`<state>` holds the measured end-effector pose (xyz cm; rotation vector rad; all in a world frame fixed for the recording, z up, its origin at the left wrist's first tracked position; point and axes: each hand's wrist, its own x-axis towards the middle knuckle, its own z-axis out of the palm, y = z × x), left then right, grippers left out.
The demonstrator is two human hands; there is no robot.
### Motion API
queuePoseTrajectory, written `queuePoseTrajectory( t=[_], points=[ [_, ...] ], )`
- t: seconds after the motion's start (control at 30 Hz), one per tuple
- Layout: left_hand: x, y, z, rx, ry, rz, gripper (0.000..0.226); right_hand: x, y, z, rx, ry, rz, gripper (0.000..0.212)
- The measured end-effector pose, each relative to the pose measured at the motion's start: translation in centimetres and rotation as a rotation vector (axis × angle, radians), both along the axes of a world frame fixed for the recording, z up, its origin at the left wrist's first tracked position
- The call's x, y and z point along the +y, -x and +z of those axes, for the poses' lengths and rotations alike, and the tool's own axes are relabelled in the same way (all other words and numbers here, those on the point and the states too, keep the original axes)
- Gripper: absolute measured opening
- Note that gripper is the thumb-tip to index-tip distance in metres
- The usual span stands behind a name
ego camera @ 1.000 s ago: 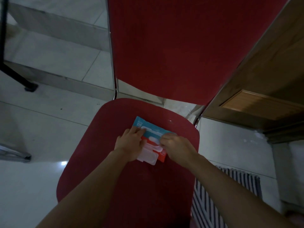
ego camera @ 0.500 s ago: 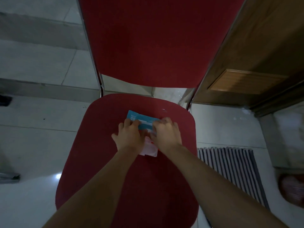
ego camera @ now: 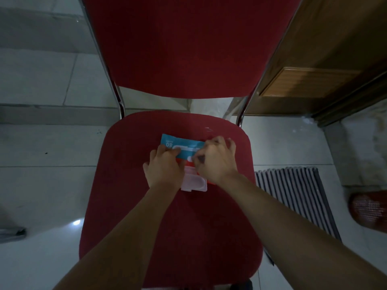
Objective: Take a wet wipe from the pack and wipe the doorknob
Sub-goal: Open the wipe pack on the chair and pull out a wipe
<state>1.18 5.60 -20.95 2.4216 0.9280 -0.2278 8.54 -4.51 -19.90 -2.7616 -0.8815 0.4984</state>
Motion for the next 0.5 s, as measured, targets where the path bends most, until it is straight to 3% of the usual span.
queuePoseTrajectory(
  t=[0.27,0.5],
  points=[
    [0.0,0.2,-0.1,-0.024,-0.005,0.004,0.040,0.5,-0.2,-0.8,-0.026,-0.093,0.093,0.019],
    [0.1,0.7,-0.4,-0.054,-0.023,-0.021,0.043,0.5,-0.2,-1.8,-0.240,-0.147,0.206,0.012]
  ],
)
